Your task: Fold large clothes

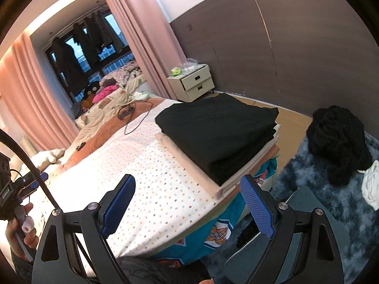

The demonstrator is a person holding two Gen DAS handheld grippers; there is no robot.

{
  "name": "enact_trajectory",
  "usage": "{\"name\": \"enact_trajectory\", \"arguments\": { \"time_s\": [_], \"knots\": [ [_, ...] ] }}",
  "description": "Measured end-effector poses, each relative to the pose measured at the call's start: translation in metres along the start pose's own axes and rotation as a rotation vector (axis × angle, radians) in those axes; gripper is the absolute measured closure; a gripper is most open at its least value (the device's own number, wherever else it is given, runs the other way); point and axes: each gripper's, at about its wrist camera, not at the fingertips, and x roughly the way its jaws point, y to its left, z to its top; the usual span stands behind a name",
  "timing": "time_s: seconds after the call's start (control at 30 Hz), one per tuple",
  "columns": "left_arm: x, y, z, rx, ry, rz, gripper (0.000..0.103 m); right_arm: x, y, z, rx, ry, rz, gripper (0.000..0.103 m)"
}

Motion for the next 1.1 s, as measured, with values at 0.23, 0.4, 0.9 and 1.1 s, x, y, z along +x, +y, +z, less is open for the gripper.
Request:
{"name": "enact_trajectory", "arguments": {
  "time_s": [0.23, 0.4, 0.9, 1.1],
  "knots": [
    [-0.045, -0.011, -0.032, 0.003, -0.066, 0.050, 0.017, -0.029, 0.008, -0.036, -0.057, -0.024, 0.027, 0.014],
    [-0.076, -0.023, -0.058, 0.021, -0.120, 0.101, 0.017, -0.045, 0.014, -0.057, -0.122, -0.036, 0.054, 0.014],
    [-0.146, -0.045, -0.133, 0.016, -0.267, 0.221, 0.017, -0.084, 0.008, -0.109, -0.200, -0.076, 0.134, 0.014],
    [-0.162, -0.059, -0.164, 0.051, -0.275, 0.261, 0.017, -0.096, -0.001, -0.130, -0.210, -0.091, 0.161, 0.014]
  ]
}}
